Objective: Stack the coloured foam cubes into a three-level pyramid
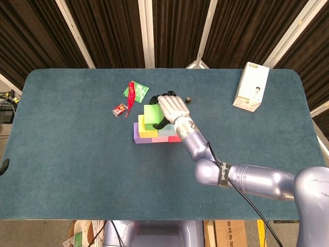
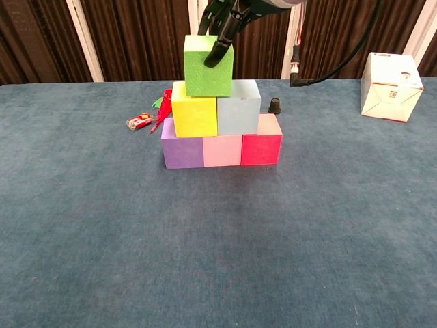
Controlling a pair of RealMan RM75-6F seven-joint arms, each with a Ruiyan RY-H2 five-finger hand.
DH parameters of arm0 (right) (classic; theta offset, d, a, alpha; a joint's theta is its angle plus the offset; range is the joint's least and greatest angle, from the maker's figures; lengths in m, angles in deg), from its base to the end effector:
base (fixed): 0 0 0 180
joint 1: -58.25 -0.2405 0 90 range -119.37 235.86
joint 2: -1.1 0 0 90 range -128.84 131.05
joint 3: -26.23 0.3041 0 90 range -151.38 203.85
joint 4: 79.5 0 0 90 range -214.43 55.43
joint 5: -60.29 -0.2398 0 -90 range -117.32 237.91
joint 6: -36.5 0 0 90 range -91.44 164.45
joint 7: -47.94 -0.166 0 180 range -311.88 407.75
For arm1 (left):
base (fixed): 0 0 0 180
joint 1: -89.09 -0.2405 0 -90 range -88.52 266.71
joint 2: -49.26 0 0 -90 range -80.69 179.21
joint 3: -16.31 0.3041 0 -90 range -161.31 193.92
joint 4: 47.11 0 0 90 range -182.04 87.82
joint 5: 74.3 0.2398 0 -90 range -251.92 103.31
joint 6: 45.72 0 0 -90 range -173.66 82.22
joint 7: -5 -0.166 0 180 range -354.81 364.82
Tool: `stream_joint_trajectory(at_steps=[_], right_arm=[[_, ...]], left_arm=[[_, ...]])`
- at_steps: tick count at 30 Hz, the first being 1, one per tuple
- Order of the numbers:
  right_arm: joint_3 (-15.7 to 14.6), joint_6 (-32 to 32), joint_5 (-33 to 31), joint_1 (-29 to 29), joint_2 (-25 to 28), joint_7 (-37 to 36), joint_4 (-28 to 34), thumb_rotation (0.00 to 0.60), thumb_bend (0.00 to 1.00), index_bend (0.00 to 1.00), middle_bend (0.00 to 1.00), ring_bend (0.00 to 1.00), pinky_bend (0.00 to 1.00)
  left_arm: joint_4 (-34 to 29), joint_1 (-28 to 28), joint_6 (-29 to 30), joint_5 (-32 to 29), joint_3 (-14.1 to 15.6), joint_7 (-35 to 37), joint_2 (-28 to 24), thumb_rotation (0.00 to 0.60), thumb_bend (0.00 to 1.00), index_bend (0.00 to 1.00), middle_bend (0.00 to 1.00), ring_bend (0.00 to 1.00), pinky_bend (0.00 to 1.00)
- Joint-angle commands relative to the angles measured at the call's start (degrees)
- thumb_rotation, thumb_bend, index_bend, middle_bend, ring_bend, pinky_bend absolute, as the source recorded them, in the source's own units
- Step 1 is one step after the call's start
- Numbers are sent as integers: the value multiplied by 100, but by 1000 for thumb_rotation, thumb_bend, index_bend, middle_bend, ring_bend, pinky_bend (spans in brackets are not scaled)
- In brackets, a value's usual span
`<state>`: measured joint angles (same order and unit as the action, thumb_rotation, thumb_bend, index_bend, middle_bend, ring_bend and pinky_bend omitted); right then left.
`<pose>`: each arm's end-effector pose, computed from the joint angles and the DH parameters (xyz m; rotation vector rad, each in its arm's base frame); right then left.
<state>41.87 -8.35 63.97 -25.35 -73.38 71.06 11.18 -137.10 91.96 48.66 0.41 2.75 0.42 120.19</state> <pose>0.0483 -0.5019 0.0210 1.7688 -1.3249 0.9571 -0.3777 0.2277 0.1808 -0.9847 -0.7670 -0.9598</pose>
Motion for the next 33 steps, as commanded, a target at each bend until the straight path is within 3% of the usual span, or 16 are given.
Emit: stream_joint_trajectory(at_steps=[1,33], right_arm=[[6,16,12,14,10,8,14,600,247,338,262,149,0],[23,97,11,63,55,84,45,600,247,279,238,121,0]], left_arm=[[1,0,4,-4,-3,-9,4,600,298,2,0,0,0],[13,17,1,-35,-11,-107,51,600,298,2,0,0,0]])
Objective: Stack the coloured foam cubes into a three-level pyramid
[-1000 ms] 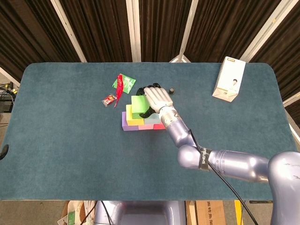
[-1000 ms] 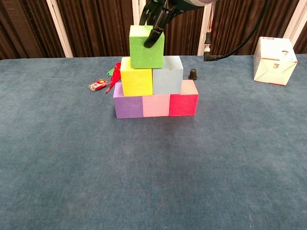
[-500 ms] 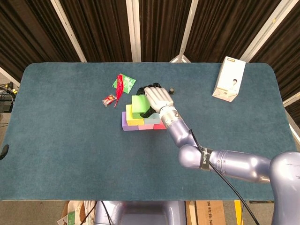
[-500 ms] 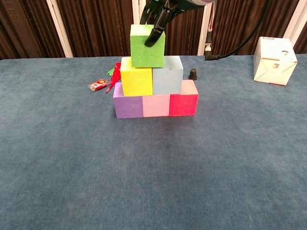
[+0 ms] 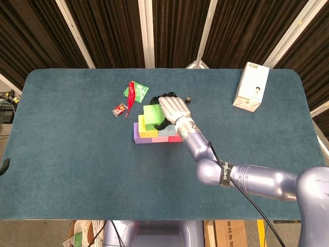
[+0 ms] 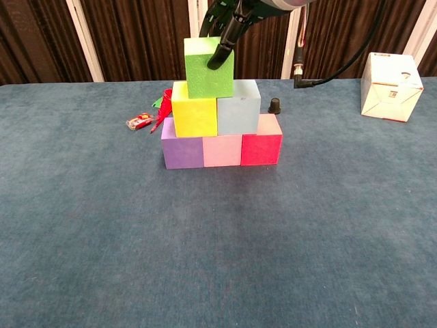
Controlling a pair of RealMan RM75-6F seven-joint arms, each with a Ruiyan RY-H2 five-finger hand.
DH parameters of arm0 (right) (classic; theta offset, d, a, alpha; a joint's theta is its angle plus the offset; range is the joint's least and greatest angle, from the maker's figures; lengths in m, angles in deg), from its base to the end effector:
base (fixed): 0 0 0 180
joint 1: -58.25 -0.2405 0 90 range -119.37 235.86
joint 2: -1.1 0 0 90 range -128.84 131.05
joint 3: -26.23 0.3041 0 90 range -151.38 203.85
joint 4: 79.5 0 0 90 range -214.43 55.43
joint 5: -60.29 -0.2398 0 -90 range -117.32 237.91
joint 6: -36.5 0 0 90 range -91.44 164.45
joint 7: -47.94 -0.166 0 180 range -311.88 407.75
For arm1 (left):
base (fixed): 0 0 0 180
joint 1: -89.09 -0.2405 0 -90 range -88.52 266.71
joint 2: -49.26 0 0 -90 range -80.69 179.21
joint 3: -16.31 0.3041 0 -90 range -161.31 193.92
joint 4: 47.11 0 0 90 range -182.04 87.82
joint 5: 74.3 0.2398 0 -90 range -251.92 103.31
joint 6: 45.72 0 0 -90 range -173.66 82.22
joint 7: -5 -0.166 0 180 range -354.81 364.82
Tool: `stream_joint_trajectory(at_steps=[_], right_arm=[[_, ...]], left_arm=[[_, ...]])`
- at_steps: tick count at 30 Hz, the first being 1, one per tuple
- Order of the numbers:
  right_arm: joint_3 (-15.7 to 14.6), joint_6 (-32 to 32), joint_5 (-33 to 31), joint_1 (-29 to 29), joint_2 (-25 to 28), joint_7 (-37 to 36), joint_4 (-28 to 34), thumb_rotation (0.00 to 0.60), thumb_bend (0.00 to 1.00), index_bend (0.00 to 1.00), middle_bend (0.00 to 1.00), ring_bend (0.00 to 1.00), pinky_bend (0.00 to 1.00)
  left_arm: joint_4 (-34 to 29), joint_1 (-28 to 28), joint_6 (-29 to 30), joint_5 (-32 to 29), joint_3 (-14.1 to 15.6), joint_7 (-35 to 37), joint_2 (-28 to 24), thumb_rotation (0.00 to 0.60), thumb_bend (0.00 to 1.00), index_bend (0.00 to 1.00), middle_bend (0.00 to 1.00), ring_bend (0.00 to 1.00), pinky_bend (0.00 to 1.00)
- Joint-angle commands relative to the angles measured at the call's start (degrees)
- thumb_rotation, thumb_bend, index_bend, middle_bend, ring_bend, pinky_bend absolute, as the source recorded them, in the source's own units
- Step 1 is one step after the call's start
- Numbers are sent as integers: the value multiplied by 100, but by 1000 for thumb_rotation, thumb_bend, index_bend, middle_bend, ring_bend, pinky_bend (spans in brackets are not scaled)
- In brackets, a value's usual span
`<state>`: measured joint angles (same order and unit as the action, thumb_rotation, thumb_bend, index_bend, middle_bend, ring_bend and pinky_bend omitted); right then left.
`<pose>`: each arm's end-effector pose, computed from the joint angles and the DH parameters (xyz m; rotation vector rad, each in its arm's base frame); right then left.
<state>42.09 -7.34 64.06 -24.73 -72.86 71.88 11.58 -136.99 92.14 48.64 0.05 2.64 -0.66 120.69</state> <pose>0.0452 -0.5008 0.0220 1.7843 -1.3232 0.9431 -0.3777 0.2290 0.1783 -0.9829 -0.7631 -0.9470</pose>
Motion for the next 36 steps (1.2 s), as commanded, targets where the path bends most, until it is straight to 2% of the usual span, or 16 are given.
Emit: stream_joint_trajectory(at_steps=[1,8,15,36], right_arm=[[2,-5,1,0,6,2,9,600,247,279,238,120,0],[0,-7,0,4,-17,-2,-19,600,247,281,243,120,0],[28,-52,101,36,-89,-54,-88,600,248,357,313,136,0],[98,-238,-2,21,-20,101,96,600,247,361,319,144,0]], left_arm=[[0,-2,7,3,-1,1,2,600,298,2,0,0,0],[-1,-2,17,6,-3,-4,11,600,298,2,0,0,0],[-1,-1,21,-7,-15,0,21,600,298,2,0,0,0],[-21,-17,40,-48,-45,22,24,600,298,2,0,0,0]])
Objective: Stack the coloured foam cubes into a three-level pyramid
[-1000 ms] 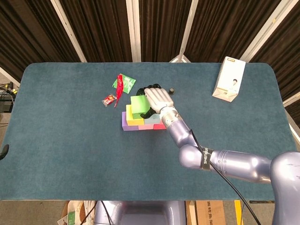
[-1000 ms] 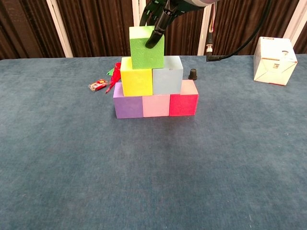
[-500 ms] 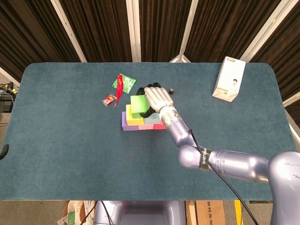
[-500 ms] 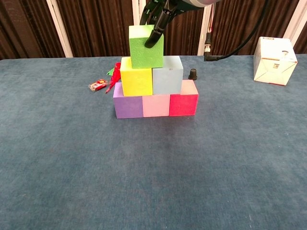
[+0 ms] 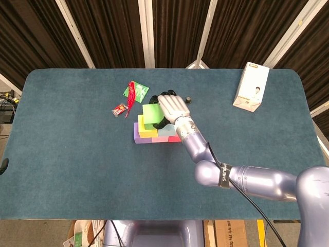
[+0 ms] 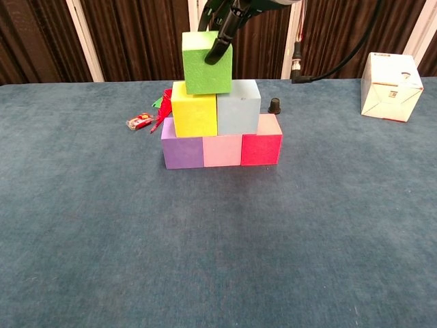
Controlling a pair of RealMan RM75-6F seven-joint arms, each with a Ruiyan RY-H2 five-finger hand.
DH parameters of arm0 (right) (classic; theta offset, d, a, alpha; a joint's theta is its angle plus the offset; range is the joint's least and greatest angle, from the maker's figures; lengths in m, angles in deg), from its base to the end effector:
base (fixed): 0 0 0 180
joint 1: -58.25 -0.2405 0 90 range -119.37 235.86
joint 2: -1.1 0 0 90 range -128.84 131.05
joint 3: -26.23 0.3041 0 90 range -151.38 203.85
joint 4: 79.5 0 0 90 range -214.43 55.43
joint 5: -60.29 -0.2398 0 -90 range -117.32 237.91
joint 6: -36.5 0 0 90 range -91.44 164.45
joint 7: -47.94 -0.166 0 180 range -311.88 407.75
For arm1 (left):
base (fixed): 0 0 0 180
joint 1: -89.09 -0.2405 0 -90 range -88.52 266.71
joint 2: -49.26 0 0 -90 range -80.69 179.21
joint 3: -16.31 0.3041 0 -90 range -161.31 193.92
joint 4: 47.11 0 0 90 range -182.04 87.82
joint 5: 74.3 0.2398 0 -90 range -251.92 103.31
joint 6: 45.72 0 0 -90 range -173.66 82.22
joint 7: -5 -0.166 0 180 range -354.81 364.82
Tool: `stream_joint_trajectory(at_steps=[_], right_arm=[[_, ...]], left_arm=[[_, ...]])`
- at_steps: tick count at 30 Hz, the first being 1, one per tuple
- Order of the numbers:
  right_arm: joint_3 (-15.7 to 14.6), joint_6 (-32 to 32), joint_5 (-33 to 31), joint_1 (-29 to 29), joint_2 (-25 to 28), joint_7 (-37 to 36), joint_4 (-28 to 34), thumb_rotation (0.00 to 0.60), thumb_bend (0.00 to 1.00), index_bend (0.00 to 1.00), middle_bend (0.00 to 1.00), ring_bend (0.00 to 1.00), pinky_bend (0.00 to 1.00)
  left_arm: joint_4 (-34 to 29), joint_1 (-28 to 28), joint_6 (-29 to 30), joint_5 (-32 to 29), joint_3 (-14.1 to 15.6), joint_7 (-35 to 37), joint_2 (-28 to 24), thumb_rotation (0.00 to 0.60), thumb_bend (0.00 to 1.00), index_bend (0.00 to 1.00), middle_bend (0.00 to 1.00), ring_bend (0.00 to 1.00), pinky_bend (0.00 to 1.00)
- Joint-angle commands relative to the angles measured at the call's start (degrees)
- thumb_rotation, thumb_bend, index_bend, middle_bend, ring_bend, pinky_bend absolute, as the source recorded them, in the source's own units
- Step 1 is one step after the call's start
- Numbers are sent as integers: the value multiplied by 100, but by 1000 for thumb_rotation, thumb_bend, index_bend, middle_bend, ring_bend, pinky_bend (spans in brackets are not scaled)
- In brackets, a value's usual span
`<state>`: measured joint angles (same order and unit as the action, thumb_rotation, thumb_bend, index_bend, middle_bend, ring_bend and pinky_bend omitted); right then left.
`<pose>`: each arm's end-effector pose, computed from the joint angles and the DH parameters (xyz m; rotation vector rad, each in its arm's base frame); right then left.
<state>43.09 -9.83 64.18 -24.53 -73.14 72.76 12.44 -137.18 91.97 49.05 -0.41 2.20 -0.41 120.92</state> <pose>0.0494 -0.4990 0.0246 1.7650 -1.3045 0.9637 -0.3777 0.2285 0.1792 -0.9620 -0.7660 -0.9553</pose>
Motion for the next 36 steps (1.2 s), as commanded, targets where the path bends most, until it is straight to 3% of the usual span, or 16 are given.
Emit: stream_joint_trajectory(at_steps=[1,27,36], right_arm=[[-6,15,-23,2,13,23,16,600,248,361,319,144,0],[-27,88,-83,39,51,103,33,600,247,361,316,144,0],[-41,83,-107,24,55,134,44,600,247,359,272,143,0]], left_arm=[[-3,0,-2,-3,1,-6,0,600,298,2,0,0,0],[-36,-2,-3,-41,-7,-81,12,600,298,2,0,0,0],[-31,2,0,-46,-11,-102,23,600,298,2,0,0,0]])
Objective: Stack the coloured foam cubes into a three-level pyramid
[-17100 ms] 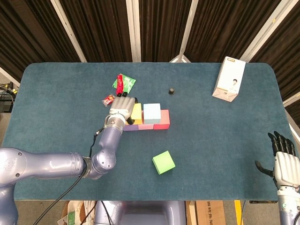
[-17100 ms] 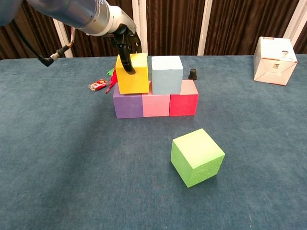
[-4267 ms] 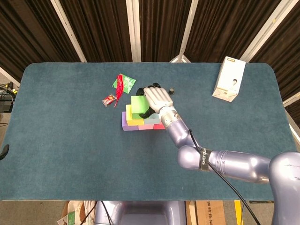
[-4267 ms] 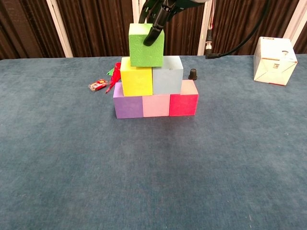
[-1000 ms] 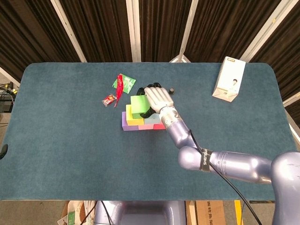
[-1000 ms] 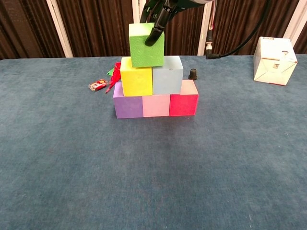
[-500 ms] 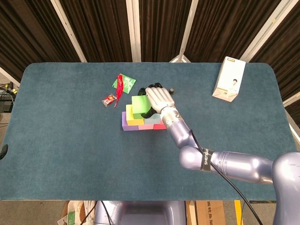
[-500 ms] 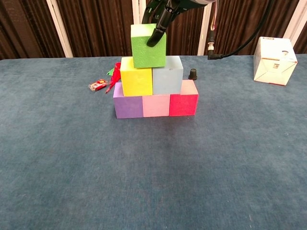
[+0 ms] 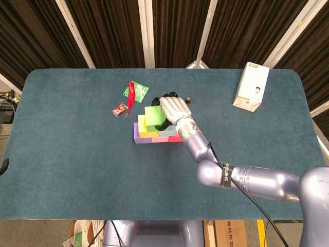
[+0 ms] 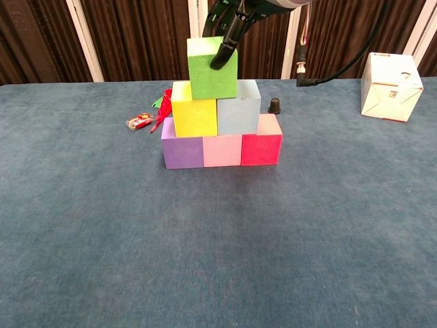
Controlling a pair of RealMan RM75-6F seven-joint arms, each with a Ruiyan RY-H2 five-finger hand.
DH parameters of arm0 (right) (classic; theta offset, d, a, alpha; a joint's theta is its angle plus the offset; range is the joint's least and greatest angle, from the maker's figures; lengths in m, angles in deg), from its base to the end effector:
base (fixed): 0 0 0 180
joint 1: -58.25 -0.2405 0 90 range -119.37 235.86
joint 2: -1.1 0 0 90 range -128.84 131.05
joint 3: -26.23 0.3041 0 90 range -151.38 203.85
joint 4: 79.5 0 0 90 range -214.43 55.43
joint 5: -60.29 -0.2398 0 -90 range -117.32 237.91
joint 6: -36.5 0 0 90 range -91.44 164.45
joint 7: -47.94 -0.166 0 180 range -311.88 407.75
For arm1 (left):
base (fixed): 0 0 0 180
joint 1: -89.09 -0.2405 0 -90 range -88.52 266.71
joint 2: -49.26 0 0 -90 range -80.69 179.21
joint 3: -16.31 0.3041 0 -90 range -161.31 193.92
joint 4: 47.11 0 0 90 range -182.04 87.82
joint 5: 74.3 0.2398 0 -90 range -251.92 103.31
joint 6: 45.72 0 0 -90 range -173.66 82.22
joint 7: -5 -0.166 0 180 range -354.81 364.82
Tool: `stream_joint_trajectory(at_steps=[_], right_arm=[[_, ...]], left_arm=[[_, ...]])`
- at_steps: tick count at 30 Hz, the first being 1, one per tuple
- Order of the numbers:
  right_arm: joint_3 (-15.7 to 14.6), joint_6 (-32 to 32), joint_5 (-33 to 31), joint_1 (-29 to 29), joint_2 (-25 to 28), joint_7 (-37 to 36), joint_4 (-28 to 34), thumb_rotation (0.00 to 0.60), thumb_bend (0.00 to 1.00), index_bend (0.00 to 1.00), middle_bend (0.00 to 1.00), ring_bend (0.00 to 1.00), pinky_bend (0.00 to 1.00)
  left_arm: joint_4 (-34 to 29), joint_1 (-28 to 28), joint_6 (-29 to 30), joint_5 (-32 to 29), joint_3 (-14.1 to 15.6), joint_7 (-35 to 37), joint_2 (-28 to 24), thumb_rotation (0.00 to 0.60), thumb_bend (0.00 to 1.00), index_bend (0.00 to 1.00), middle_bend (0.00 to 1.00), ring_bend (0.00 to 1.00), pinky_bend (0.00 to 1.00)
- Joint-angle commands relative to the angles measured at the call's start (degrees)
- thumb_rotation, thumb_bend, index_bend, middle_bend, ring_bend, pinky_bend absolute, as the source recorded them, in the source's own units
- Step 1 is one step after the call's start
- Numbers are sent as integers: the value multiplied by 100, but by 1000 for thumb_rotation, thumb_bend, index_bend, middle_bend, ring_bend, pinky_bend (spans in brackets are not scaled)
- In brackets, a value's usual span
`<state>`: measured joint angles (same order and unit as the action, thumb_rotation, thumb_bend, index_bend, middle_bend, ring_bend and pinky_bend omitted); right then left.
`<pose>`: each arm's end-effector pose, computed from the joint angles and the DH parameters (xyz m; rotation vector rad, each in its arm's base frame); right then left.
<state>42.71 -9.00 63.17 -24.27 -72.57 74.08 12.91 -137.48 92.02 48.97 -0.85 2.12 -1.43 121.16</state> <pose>0.0437 -0.4976 0.0246 1.7768 -1.3045 0.9303 -0.3774 0.2289 0.1774 -0.9593 -0.7674 -0.9423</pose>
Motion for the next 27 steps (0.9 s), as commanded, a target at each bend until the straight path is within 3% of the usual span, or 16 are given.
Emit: stream_joint_trajectory(at_steps=[1,27], right_arm=[[-3,0,-9,-2,-3,4,-4,600,247,356,269,141,0],[-144,266,-144,-94,202,148,89,600,247,169,134,42,0]], left_arm=[[-3,-7,13,-6,-7,3,-2,600,298,2,0,0,0],[-19,-7,16,-40,-14,-69,15,600,299,2,0,0,0]])
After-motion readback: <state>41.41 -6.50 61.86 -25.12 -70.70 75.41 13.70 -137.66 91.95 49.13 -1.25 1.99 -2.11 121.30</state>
